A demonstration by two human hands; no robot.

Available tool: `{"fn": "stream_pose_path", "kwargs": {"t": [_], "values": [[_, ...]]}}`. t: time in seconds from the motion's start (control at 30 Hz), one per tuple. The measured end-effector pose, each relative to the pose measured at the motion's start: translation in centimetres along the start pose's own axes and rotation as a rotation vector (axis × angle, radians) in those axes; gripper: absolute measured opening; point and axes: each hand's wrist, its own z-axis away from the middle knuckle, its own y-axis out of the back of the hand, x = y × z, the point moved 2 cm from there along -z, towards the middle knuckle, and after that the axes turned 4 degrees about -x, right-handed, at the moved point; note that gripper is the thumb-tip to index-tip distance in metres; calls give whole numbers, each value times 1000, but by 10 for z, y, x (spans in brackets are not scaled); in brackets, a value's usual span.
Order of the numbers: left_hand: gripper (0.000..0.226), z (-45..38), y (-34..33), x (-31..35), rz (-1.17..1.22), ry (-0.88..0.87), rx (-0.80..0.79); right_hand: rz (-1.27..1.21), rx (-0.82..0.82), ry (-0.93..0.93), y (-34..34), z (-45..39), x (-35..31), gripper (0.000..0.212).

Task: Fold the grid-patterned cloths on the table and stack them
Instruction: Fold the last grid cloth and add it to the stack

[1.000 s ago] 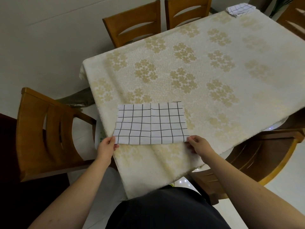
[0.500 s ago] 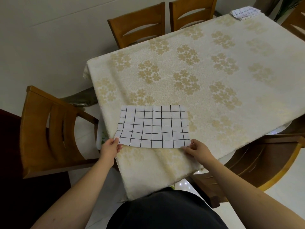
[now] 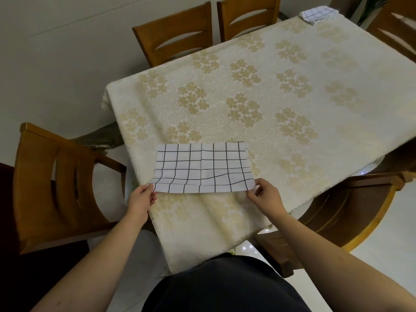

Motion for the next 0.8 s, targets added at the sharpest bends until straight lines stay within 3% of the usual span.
{"fn": "stream_pose_path", "kwargs": {"t": [0.13, 0.3, 0.6, 0.7, 0.8], "values": [[13, -3, 2, 5, -21, -4, 9, -160, 24, -7, 8, -3, -6, 13], [10, -4, 3, 6, -34, -5, 17, -124, -22, -58, 10, -8, 6, 4], [19, -4, 5, -5, -67, 32, 7, -284, -172, -198, 10, 3, 15, 35], [21, -4, 6, -7, -85, 41, 23, -149, -307, -229, 14, 4, 22, 27], [26, -1, 6, -8, -125, 32, 3, 249, -593, -257, 18, 0, 23, 20]]}}
